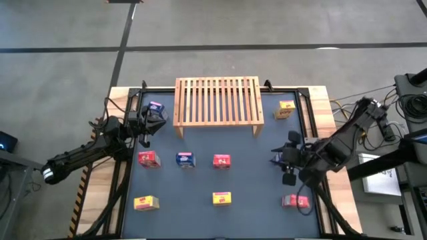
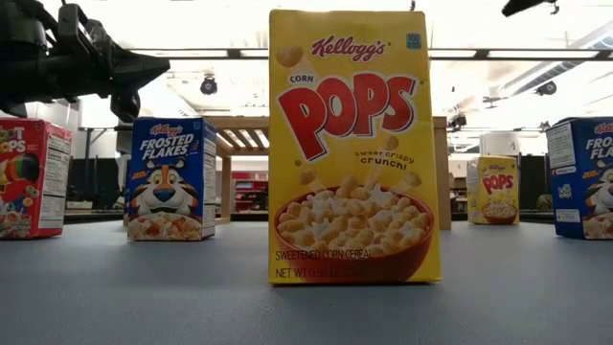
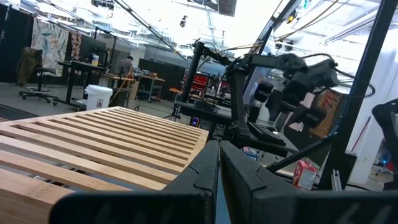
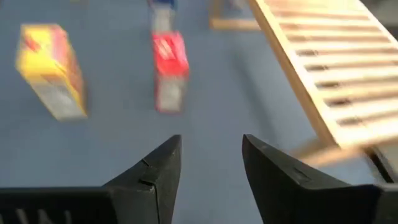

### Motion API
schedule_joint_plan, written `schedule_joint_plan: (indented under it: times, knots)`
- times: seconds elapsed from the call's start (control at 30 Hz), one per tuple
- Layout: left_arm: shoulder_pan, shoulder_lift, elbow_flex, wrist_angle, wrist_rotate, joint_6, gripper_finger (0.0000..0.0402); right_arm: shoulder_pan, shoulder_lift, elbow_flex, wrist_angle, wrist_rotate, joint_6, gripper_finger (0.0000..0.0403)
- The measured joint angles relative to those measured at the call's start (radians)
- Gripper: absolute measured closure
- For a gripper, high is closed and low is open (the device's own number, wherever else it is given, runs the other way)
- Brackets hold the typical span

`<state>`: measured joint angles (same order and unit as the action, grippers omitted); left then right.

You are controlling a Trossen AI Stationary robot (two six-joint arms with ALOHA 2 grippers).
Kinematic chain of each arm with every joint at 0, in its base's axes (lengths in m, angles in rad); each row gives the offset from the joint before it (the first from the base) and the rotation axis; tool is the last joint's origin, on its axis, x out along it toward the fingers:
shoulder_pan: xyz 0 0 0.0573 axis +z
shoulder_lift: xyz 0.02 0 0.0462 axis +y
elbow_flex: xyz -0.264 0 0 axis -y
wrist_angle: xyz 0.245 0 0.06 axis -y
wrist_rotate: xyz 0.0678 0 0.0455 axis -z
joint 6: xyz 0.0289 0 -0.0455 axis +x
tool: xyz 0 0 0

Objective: Stack cereal on shelf
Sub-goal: Put the bottom right blue cereal box on the shelf

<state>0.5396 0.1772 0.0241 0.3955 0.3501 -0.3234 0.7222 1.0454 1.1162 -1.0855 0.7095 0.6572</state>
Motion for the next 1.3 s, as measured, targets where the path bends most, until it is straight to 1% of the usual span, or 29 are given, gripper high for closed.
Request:
schedule_joint_plan:
  times: [0.1, 0.17, 0.27, 0.33, 0.47, 0.6, 0.73, 0.83, 1.07, 1.2, 1.3]
  knots:
    - [0.000, 0.000, 0.000, 0.001, 0.000, 0.000, 0.0402, 0.000, 0.042, 0.063, -0.093, -0.037, 0.058, 0.0225]
    - [0.000, 0.000, 0.000, 0.000, 0.000, 0.000, 0.0402, 0.000, 0.059, 0.082, -0.102, -0.037, 0.056, 0.0218]
    - [0.000, 0.000, 0.000, 0.000, 0.000, 0.000, 0.0402, 0.000, 0.064, 0.074, -0.105, -0.038, 0.055, 0.0210]
    - [0.000, 0.000, 0.000, 0.001, 0.000, 0.000, 0.0402, 0.008, 0.049, 0.040, -0.106, -0.031, 0.075, 0.0207]
    - [0.000, 0.000, 0.000, 0.001, 0.000, 0.000, 0.0402, 0.048, -0.022, -0.064, -0.101, 0.019, 0.163, 0.0207]
    - [0.000, 0.000, 0.000, 0.000, 0.000, 0.000, 0.0402, 0.100, -0.115, -0.156, -0.085, 0.019, 0.254, 0.0208]
    - [0.000, 0.000, 0.000, 0.000, 0.000, 0.000, 0.0402, 0.134, -0.172, -0.203, -0.083, 0.006, 0.315, 0.0209]
    - [0.000, 0.000, 0.000, 0.000, 0.000, 0.000, 0.0402, 0.153, -0.187, -0.227, -0.077, 0.009, 0.342, 0.0209]
    - [0.000, 0.000, 0.000, 0.000, 0.000, 0.000, 0.0402, 0.221, -0.194, -0.336, 0.033, 0.136, 0.370, 0.0209]
    - [0.000, 0.000, 0.000, 0.000, 0.000, 0.000, 0.0402, 0.241, -0.194, -0.370, 0.035, 0.146, 0.418, 0.0209]
    - [0.000, 0.000, 0.000, 0.000, 0.000, 0.000, 0.0402, 0.248, -0.200, -0.374, 0.031, 0.125, 0.425, 0.0209]
